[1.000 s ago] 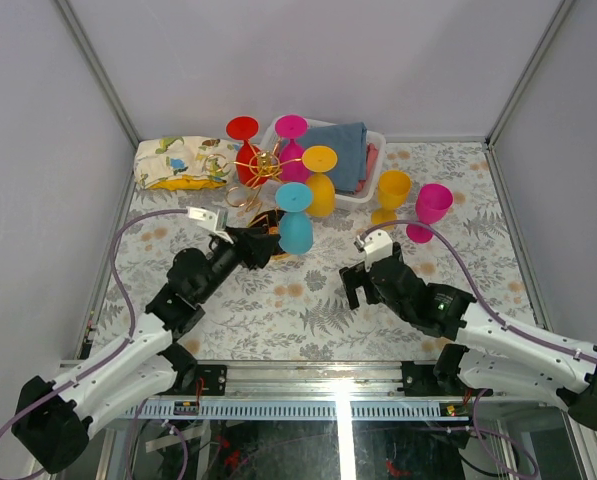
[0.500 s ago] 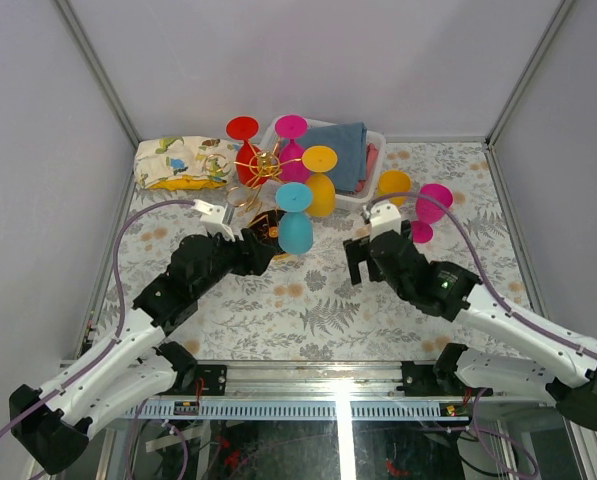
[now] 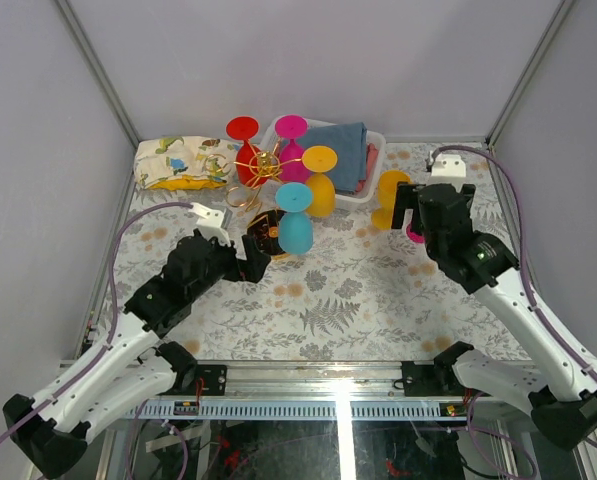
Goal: Place the wine glass upside down on the wine glass rack
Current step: Pick up the wine glass at the center of the board.
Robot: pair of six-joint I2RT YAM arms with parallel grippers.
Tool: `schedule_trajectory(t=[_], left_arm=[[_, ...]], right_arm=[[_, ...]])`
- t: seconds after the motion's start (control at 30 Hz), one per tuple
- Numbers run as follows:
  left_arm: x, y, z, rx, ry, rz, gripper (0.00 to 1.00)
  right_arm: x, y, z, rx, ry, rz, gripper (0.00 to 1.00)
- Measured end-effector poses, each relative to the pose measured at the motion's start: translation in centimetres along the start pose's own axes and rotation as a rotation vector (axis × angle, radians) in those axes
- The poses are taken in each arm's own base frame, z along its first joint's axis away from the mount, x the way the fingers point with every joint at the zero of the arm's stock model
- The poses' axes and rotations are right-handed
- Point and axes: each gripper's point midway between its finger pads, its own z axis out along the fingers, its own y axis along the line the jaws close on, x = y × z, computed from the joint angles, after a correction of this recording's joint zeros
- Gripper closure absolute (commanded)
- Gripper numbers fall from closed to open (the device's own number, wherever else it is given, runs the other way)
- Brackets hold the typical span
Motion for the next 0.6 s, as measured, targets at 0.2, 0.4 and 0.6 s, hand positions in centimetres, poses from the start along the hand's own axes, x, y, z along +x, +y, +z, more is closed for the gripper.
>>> schedule_trajectory(t=[0.2, 0.4, 0.6], left_arm=[[-0.4, 0.2, -0.6, -0.013, -0.014, 0.006, 0.0], [-0.4, 0.4, -0.8, -0.022, -0.016, 0.006, 0.0], [-0.8, 0.5, -1.2, -0.026, -0.04, 0.004, 0.0]], right_arm=[[-1.0, -3.3, 2.6, 0.141, 0.006, 0.039, 0.01], [-2.3, -6.9, 6.5, 0.268, 0.037, 0.101, 0.01], [-4.4, -9.0, 11.0, 0.311, 0.064, 0.158, 0.01]])
